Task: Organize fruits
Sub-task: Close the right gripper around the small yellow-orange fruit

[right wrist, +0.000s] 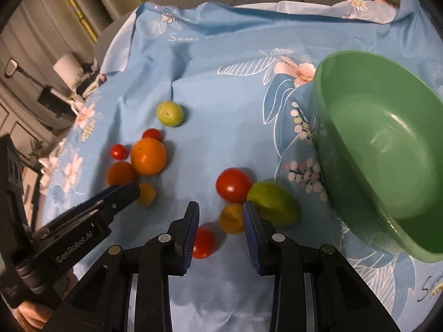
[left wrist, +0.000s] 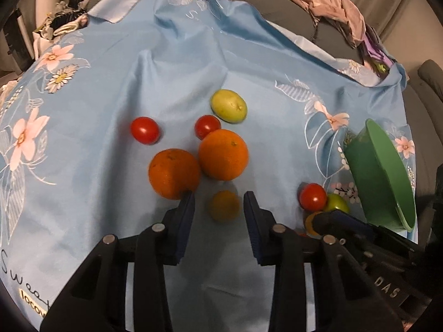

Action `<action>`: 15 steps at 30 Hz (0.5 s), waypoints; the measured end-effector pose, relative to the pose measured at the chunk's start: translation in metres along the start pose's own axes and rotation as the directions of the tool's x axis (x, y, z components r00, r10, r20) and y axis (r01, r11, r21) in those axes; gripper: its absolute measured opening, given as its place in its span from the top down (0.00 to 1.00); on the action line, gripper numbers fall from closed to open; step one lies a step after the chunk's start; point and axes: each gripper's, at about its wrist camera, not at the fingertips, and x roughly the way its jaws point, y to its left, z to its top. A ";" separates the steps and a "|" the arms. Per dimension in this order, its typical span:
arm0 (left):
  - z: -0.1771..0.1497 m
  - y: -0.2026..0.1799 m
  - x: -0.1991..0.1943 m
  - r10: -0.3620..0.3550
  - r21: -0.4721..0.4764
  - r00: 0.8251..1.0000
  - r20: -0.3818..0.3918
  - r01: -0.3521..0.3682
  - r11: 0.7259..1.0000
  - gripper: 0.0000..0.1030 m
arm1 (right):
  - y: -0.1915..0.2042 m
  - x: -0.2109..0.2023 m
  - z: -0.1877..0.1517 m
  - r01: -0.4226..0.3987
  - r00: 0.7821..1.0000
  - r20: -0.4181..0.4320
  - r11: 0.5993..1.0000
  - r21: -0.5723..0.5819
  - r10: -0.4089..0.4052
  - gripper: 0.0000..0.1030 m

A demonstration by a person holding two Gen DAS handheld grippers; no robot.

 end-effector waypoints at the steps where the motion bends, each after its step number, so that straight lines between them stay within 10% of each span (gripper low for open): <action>1: 0.000 -0.001 0.002 0.005 0.005 1.000 -0.006 -0.005 1.000 0.66 | 0.000 0.000 0.000 0.010 1.000 0.006 1.000 -0.004 -0.010 0.66; 15: 0.003 -0.006 0.020 0.059 0.023 0.998 -0.037 -0.058 0.998 0.67 | -0.008 0.019 -0.002 0.084 0.996 -0.029 0.996 -0.010 -0.084 0.66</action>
